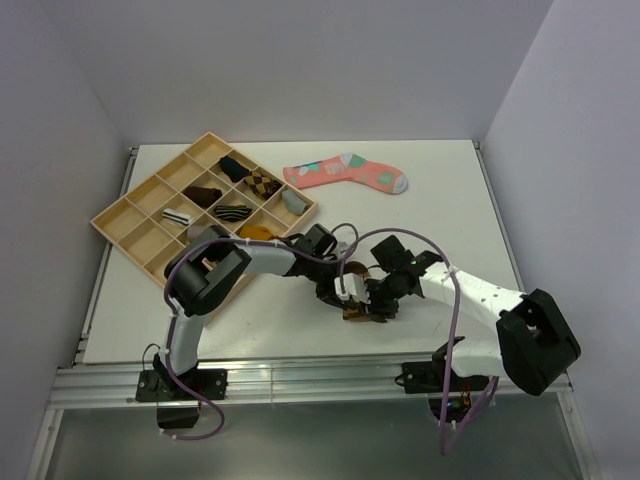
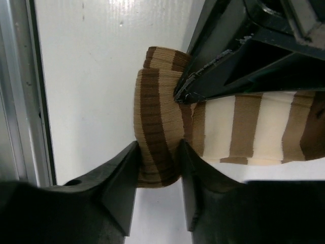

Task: Roll the socks
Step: Roll the sock at the center of the board.

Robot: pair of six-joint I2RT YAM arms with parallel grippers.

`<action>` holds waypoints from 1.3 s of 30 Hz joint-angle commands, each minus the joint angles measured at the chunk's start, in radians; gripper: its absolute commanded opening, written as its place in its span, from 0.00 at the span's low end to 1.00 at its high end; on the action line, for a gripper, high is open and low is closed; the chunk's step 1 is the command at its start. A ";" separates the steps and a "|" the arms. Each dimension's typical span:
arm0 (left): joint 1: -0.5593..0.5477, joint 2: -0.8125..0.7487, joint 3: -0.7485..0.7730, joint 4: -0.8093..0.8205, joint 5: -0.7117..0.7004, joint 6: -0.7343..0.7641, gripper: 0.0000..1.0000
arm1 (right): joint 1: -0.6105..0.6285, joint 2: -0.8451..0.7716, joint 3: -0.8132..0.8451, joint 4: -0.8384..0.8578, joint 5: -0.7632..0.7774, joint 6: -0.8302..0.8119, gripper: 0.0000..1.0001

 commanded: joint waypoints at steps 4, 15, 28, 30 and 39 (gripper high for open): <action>0.018 -0.018 -0.092 0.137 -0.131 -0.042 0.07 | -0.006 0.082 0.025 0.024 -0.005 0.076 0.27; 0.001 -0.242 -0.390 0.542 -0.363 -0.106 0.28 | -0.230 0.428 0.320 -0.405 -0.222 -0.102 0.18; -0.163 -0.421 -0.557 0.797 -0.702 0.144 0.30 | -0.301 0.756 0.588 -0.612 -0.182 -0.017 0.19; -0.183 -0.440 -0.569 0.824 -0.702 0.196 0.31 | -0.305 0.810 0.619 -0.677 -0.194 -0.038 0.19; -0.207 -0.437 -0.476 0.746 -0.632 0.505 0.42 | -0.310 0.850 0.657 -0.649 -0.141 0.043 0.19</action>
